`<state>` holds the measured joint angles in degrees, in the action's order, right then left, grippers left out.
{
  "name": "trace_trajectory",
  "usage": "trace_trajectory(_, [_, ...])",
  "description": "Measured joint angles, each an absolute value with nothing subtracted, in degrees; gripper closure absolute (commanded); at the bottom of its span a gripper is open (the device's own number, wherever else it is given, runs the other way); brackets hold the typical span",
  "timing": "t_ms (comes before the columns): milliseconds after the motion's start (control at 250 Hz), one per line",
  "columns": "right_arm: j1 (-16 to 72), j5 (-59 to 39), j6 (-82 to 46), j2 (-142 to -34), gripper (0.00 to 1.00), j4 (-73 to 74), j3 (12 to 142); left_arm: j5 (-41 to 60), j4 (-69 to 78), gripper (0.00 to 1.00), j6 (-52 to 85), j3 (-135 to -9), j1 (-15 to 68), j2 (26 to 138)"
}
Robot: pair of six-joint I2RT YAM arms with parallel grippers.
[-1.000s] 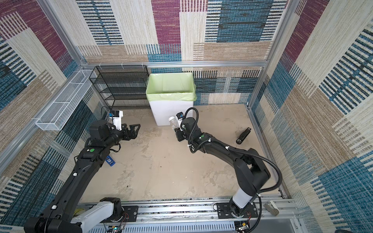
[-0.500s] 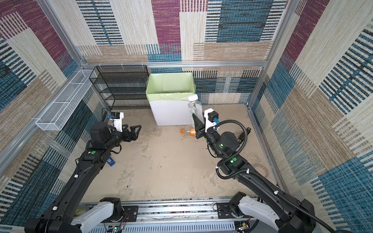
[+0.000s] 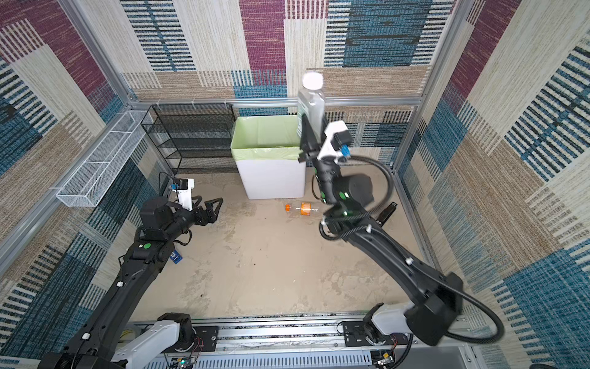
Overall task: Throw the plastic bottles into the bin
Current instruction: 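Raise the lime-label bottle over the bin and open the right gripper, then move the left gripper to the orange-label bottle while the right gripper approaches it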
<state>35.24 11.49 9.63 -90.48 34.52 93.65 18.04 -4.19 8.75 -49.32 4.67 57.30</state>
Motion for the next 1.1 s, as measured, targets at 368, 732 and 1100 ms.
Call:
trace_trajectory(368, [32.9,4.8,1.4,-114.1,0.23,-10.6,130.2,16.6,-4.6,0.08,7.7,-49.4,4.8,55.2])
trace_trajectory(732, [21.6,4.1,-2.6,-90.7,0.18,-4.3,95.6,16.9,-4.6,0.07,7.7,-49.5,4.8,55.6])
trace_trajectory(1100, [7.0,-2.9,-7.4,-90.4,0.20,-11.3,68.6,18.9,-4.5,0.07,9.0,-49.6,4.8,58.5])
